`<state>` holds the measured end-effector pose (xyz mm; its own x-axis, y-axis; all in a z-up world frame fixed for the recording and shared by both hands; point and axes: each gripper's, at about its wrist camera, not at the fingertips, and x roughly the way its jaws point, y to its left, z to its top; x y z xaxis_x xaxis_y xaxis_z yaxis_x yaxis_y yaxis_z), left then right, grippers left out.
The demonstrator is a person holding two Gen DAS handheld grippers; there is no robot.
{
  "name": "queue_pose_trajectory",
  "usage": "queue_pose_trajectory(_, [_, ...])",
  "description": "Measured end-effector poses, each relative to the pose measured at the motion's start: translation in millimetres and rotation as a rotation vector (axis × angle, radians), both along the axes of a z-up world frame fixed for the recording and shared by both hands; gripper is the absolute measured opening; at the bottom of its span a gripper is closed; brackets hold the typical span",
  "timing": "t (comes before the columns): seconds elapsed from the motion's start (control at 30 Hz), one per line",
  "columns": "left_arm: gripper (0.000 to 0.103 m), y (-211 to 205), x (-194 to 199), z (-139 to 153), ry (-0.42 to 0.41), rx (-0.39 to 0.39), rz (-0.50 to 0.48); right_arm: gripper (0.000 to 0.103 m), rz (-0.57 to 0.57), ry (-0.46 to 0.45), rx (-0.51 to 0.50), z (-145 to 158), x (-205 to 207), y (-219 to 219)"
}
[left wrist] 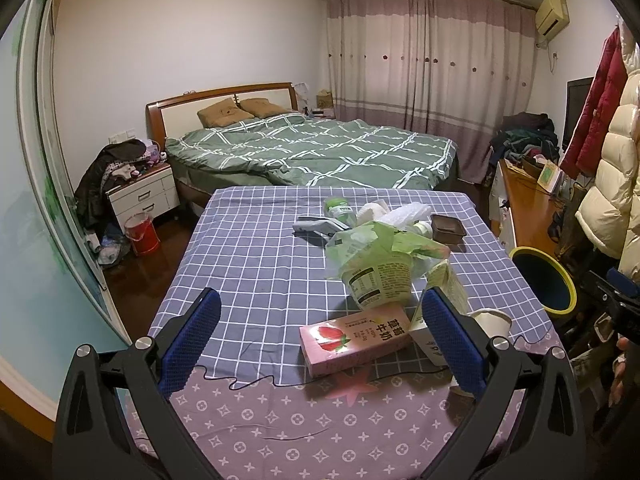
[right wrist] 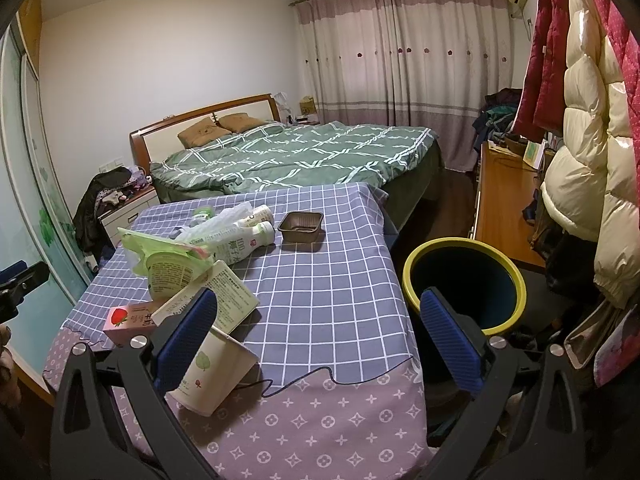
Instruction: Collect trash
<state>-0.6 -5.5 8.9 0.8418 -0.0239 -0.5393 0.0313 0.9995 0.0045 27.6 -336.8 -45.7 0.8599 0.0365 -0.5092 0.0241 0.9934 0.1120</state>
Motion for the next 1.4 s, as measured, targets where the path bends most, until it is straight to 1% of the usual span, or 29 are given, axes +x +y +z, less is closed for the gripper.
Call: queue_pose_trajectory(1.4, [0.099, -2.2, 1.9, 4.2, 0.018, -0.005, -0.01, 0.097, 0.004, 0.025, -0.001, -5.4, 7.0, 2.6])
